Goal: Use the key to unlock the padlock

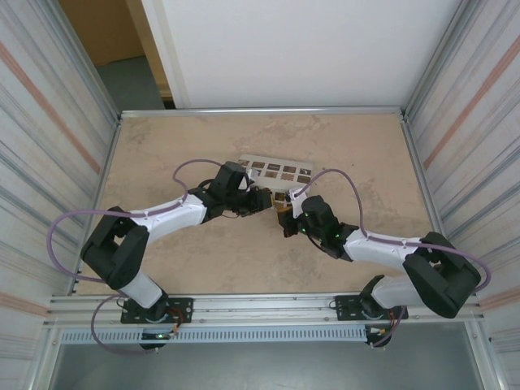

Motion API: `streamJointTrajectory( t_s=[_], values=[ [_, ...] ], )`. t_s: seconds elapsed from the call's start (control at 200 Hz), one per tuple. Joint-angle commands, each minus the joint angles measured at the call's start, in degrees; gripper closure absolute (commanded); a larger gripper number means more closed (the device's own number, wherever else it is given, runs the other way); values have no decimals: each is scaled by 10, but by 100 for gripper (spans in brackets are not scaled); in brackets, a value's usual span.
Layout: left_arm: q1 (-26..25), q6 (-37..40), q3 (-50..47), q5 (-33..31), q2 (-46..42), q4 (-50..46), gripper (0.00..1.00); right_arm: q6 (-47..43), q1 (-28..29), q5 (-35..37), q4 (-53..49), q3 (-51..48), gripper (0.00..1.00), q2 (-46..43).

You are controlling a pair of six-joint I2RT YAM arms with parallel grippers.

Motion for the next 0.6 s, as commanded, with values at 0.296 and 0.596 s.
streamJointTrajectory(
  t_s=[0.296,0.596],
  values=[
    [-5,-4,2,18,-28,37,100,8,-4,5,41,1,100,-10],
    [-6,-11,3,32,-31,39,100,15,-15,-9,99,2,100,9]
  ],
)
